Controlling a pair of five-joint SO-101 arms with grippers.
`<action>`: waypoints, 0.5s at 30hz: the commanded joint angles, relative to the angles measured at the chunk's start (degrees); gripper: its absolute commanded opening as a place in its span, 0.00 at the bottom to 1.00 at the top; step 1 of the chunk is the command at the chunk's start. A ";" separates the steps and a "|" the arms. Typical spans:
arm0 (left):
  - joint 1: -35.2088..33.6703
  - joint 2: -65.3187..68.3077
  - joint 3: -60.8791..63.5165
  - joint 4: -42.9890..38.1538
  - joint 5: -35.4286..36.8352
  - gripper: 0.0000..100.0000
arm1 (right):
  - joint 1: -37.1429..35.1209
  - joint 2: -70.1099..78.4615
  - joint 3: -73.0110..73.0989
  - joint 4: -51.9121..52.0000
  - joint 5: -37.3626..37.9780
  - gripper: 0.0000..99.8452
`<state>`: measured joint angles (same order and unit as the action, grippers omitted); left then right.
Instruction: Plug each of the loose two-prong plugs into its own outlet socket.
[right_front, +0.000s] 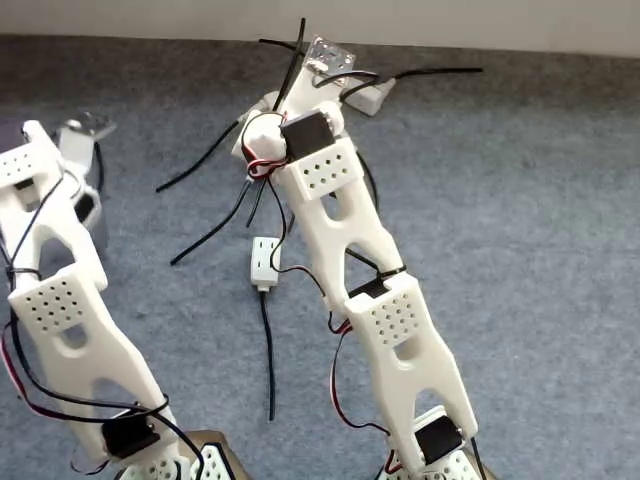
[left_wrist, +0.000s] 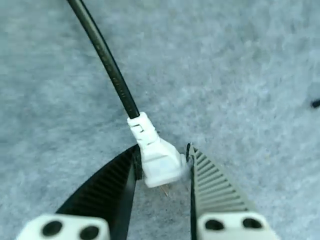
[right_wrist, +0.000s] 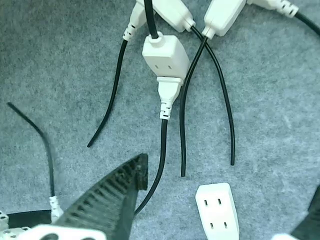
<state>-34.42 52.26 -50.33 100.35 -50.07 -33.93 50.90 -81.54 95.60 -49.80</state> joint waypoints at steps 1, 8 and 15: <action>-2.24 -3.65 8.04 0.53 -11.08 0.02 | -0.66 -1.10 -2.42 -0.04 0.00 0.47; -3.74 -4.09 9.19 0.53 -11.87 0.18 | -0.66 -1.10 -2.42 -0.13 0.00 0.47; -3.74 -4.09 8.04 -0.44 -8.00 0.19 | -0.66 -1.10 -2.42 -0.13 0.00 0.47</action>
<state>-37.32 51.12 -41.27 100.35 -61.41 -33.93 50.90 -81.54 95.60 -49.80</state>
